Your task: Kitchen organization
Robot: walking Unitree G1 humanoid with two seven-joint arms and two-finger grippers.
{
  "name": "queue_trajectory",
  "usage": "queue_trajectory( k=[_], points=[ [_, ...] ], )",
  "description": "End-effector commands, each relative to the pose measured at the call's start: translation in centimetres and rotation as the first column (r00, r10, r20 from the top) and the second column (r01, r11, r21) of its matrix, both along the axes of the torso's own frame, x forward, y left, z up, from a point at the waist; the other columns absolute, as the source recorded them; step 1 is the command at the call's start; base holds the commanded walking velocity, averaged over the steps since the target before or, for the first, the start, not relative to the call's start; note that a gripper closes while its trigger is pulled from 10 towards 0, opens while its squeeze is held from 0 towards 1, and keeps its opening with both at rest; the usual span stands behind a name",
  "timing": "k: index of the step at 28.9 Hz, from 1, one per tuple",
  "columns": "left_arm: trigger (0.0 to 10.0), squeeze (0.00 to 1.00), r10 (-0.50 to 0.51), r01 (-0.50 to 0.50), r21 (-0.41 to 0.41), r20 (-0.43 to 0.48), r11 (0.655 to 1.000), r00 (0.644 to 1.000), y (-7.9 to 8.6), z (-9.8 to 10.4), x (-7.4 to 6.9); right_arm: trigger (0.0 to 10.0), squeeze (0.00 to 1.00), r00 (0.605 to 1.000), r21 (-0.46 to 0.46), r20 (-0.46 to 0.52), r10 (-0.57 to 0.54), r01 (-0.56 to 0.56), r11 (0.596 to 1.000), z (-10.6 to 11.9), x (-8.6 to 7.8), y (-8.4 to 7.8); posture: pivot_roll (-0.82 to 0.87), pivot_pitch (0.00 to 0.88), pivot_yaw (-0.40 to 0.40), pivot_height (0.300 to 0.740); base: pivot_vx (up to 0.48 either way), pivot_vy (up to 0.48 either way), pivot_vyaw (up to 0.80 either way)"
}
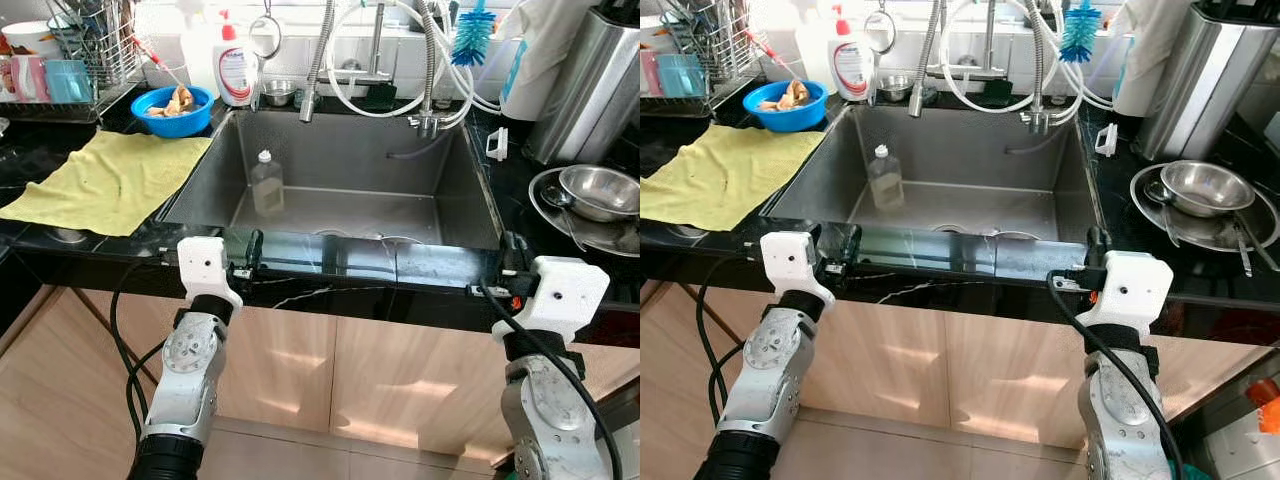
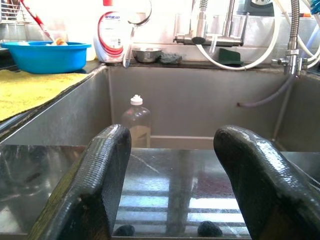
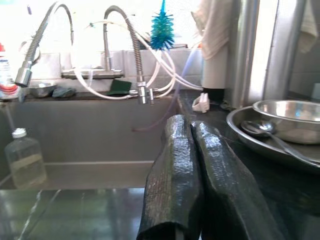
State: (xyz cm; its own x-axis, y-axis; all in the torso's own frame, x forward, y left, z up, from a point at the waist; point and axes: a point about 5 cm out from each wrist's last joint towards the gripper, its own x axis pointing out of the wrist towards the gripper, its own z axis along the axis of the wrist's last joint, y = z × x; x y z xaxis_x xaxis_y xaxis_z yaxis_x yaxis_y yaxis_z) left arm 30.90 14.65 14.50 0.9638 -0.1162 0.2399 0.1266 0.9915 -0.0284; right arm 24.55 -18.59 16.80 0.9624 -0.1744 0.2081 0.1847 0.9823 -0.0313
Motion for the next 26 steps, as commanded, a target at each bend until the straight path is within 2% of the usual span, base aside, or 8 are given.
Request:
queue_trajectory(
  k=[1,4,21,26],
  points=[
    [10.0,0.00,-0.012,0.012,0.018,0.001,1.000,1.000,-0.15,0.41,0.29,10.0,0.00,1.000,0.003,0.001,-0.005,0.005,1.000,0.17,0.07,0.12,-0.15,0.000,0.036,0.740,0.000,0.000,-0.73],
    [10.0,0.00,-0.025,0.025,0.017,-0.002,1.000,1.000,-0.42,0.43,0.38,10.0,0.00,1.000,-0.003,0.008,-0.005,0.005,1.000,0.08,-0.20,0.24,-0.15,0.000,0.044,0.740,0.000,0.000,-0.72],
    [10.0,0.00,-0.048,0.048,0.016,-0.010,0.999,0.999,-0.78,0.44,0.33,10.0,0.00,1.000,0.015,0.019,-0.013,0.012,1.000,0.46,-0.06,0.41,-0.17,0.000,0.055,0.740,0.000,0.000,0.00],
    [10.0,0.00,-0.049,0.049,0.012,-0.016,0.999,0.999,-0.78,0.33,0.16,10.0,0.00,0.999,0.013,0.041,0.010,-0.011,1.000,0.73,-0.12,0.74,-0.17,0.000,0.052,0.740,0.000,0.000,-0.38]
  ],
)
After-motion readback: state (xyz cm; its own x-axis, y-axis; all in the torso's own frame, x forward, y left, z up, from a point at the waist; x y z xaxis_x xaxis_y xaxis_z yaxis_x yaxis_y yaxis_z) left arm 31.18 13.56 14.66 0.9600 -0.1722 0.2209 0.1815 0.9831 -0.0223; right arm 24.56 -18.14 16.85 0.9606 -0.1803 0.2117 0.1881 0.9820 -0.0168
